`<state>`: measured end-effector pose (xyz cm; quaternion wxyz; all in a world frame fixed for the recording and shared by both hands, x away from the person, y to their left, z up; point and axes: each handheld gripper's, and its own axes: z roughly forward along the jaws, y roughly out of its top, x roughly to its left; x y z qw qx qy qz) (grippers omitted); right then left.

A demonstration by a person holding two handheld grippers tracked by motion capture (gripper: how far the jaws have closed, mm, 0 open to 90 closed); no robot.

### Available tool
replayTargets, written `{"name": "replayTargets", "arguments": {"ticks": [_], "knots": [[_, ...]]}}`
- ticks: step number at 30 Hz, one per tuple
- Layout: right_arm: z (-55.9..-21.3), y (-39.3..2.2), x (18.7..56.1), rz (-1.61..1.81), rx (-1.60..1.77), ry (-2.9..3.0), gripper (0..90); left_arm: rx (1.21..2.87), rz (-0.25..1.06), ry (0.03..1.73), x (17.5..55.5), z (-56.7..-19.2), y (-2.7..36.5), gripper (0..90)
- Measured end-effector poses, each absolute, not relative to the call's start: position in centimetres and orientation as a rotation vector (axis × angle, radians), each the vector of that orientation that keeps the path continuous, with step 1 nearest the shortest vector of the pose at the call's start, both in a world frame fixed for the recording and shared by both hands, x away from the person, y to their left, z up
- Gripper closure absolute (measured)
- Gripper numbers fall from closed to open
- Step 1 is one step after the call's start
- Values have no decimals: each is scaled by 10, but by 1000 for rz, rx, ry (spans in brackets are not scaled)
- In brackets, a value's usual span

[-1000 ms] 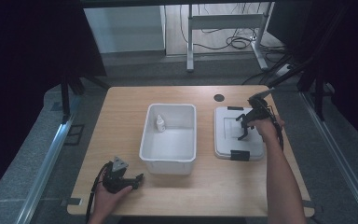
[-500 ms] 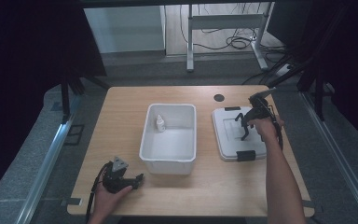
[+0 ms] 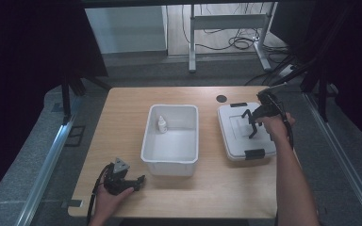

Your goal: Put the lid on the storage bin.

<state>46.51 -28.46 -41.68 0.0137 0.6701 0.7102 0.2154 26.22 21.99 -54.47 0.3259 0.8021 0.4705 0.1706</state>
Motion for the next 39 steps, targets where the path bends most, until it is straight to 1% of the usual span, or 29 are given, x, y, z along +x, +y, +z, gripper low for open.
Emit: {"name": "replayTargets", "arguments": {"ticks": [2, 5, 10, 39], "knots": [[-414, -284, 464, 675, 2079, 2215, 851, 2102, 447, 1233, 262, -545, 220, 126], [-396, -280, 459, 685, 2026, 2237, 851, 2103, 447, 1233, 262, -545, 220, 127], [-381, -279, 452, 709, 2006, 2235, 851, 2103, 446, 1231, 262, -545, 220, 126], [-355, -279, 431, 831, 2028, 2204, 851, 2102, 446, 1226, 261, -545, 219, 128]]}}
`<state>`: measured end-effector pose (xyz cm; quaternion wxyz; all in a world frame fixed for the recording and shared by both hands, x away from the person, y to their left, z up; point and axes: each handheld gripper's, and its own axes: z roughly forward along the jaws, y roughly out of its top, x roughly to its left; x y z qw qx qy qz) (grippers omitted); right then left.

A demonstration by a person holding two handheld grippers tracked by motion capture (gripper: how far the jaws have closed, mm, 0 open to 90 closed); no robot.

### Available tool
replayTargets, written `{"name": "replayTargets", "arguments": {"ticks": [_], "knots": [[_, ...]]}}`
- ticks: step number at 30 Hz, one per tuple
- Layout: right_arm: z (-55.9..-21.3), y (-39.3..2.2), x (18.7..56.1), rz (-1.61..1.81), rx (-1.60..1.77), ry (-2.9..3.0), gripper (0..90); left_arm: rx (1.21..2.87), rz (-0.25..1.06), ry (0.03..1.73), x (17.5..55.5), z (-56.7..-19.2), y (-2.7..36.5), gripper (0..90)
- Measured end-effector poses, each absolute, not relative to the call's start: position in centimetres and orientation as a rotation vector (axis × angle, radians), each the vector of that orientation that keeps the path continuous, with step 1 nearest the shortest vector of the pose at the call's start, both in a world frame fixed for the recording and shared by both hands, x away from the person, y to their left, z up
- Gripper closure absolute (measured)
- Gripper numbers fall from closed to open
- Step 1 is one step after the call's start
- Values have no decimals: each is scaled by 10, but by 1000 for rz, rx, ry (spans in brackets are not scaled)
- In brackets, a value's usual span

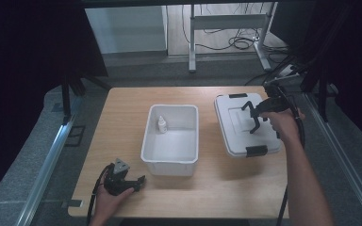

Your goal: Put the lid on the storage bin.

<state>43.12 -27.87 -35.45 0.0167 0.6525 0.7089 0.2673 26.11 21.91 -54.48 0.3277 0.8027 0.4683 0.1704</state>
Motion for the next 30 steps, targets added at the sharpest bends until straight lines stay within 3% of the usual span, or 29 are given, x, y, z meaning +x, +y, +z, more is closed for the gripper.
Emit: {"name": "replayTargets", "arguments": {"ticks": [14, 30], "knots": [[-336, -275, 427, 888, 2022, 2195, 850, 2103, 444, 1226, 261, -545, 219, 128], [-316, -225, 427, 924, 1990, 2251, 850, 2110, 443, 1223, 261, -544, 220, 127]]}}
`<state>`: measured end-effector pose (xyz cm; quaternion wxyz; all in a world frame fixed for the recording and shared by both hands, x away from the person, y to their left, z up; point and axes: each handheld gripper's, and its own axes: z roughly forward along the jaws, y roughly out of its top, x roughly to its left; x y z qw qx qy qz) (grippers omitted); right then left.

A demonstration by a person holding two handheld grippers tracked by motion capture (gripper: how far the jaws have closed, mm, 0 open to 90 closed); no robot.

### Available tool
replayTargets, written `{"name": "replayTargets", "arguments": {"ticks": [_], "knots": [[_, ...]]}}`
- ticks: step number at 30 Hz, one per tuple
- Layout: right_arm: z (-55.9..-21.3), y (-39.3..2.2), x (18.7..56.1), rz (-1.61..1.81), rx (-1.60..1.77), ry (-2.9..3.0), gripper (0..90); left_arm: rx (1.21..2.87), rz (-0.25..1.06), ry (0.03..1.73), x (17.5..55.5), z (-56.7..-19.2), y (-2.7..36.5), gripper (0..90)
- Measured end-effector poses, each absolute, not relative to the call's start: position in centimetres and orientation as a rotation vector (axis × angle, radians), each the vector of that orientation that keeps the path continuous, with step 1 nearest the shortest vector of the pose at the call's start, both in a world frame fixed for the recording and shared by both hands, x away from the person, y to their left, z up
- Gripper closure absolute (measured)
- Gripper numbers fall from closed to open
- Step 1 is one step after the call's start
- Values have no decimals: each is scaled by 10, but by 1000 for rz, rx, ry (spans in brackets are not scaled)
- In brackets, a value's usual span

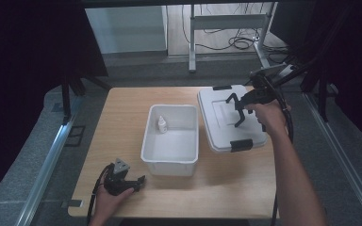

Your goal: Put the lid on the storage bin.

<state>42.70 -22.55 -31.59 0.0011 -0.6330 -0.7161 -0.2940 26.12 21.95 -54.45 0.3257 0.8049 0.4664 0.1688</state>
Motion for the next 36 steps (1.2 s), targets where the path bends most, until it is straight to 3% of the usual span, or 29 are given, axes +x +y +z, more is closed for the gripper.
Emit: {"name": "replayTargets", "arguments": {"ticks": [20, 36], "knots": [[-305, -145, 420, -891, -1935, -2228, 850, 2109, 442, 1218, 261, -545, 219, 125], [-308, -110, 406, -918, -2012, -2103, 850, 2107, 442, 1219, 261, -545, 219, 126]]}}
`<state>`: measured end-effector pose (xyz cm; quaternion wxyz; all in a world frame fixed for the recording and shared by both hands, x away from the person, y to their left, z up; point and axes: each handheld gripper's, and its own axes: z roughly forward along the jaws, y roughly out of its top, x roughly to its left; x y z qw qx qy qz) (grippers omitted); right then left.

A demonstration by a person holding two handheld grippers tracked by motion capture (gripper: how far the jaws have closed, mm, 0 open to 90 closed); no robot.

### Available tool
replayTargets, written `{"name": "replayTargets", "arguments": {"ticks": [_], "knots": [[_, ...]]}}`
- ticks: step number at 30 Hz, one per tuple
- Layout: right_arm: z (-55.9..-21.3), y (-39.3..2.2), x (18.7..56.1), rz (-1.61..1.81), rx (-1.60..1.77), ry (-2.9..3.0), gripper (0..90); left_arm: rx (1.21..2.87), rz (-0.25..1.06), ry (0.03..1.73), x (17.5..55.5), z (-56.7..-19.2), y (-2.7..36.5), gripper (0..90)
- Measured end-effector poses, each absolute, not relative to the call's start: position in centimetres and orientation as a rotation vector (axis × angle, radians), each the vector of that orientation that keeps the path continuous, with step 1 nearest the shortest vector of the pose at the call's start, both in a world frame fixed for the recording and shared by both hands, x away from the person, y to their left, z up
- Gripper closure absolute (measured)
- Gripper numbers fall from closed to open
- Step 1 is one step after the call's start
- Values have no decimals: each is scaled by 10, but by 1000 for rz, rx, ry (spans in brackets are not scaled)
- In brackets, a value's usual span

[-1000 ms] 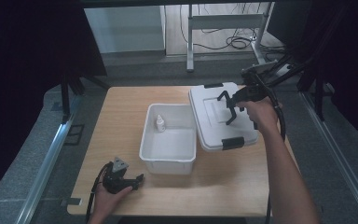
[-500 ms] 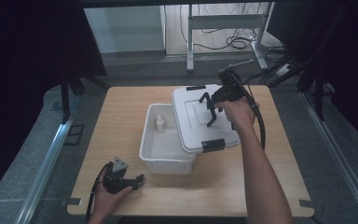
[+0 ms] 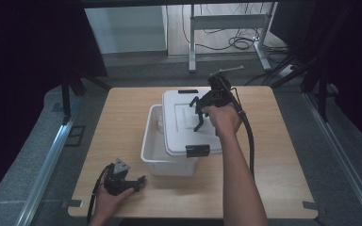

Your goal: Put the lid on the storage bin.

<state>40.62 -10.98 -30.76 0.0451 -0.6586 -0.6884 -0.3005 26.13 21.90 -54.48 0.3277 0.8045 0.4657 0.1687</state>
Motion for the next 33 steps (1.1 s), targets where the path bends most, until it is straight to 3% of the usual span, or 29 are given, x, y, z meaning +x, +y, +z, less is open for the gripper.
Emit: {"name": "replayTargets", "arguments": {"ticks": [33], "knots": [[-346, -35, 402, -887, -2176, -1958, 848, 2113, 439, 1212, 261, -545, 219, 125]]}}
